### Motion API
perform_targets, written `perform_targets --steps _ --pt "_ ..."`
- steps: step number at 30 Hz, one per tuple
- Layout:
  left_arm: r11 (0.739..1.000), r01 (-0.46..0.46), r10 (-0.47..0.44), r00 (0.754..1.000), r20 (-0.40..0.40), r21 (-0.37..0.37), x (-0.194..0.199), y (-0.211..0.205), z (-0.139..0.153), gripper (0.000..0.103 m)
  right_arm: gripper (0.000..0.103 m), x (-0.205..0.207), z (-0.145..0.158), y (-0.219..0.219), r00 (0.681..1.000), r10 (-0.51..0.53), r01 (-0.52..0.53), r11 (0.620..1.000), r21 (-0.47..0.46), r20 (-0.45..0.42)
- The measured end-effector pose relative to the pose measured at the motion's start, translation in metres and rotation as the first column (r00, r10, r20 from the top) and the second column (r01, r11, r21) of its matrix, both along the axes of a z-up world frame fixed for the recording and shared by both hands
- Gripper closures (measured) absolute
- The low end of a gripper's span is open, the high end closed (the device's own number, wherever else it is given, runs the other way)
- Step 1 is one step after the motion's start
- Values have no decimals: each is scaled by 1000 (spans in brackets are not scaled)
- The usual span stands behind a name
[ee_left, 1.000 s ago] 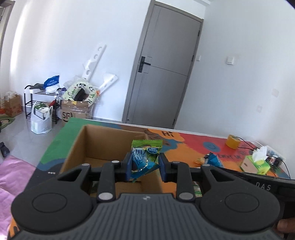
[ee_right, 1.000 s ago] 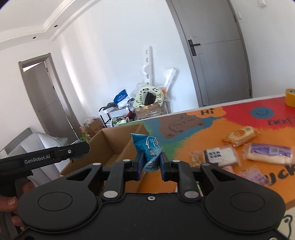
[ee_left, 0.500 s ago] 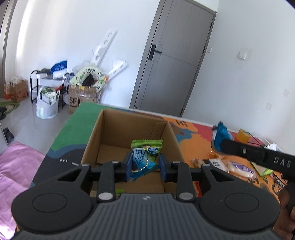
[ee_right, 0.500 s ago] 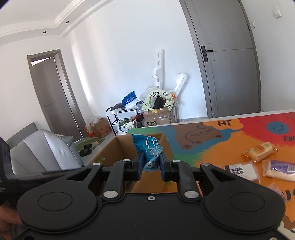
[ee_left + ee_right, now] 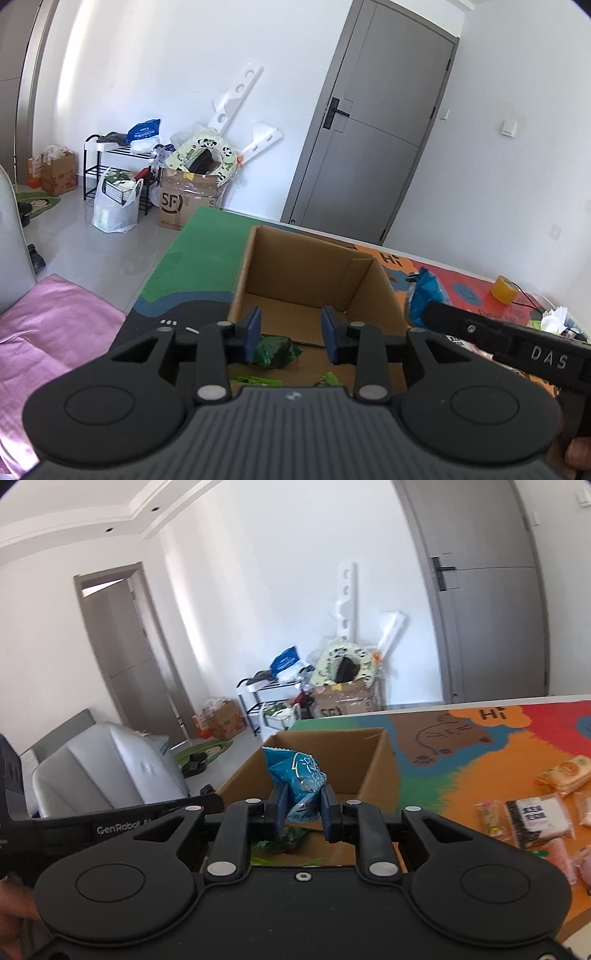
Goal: Organize snacks
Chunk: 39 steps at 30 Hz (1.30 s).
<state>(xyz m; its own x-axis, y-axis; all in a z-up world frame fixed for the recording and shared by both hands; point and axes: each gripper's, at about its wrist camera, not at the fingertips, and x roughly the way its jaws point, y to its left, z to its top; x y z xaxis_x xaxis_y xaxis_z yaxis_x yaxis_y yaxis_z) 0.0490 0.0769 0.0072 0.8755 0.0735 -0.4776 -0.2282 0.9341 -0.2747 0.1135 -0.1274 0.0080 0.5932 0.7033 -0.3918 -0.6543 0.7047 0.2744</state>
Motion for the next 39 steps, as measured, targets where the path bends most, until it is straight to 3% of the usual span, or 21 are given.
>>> perform_targets --steps 3,6,9,11,16,22,26,28,32,39 --pt "1000 -6 6 1000 -3 -14 -3 0 1 64 58 -2 0 2 1000 -6 6 1000 -19 -1" --pt "1000 -10 10 1000 -3 -15 -3 0 2 58 57 -2 0 -6 999 -33 33 999 -14 -17" --pt "1000 1 -1 1000 -10 -14 0 -2 2 53 46 -3 -3 -20 996 -81 81 997 -7 -35" --pt "1000 6 -6 1000 -9 -14 2 -6 3 44 41 -5 -5 -30 994 -106 106 994 -3 -35" --pt "1000 6 -6 1000 -10 -3 4 -18 1 34 33 -7 -13 -58 984 -171 172 985 1 -56" --pt "1000 30 -30 1000 -8 1 6 -36 1 31 22 -12 -19 -83 970 -235 236 972 3 -68" --pt "1000 27 -27 1000 3 7 3 -46 1 29 3 -24 -18 -97 963 -270 270 963 15 1" --pt "999 34 -34 999 3 14 3 -51 2 29 3 -28 -17 -101 948 -317 317 948 -7 24" --pt "998 70 -70 998 -9 -9 4 -63 1 29 2 -28 -19 -115 951 -308 308 951 3 -26" --pt "994 107 -108 993 -40 -23 10 -85 -3 28 2 -34 -23 -131 936 -352 352 935 -29 -5"
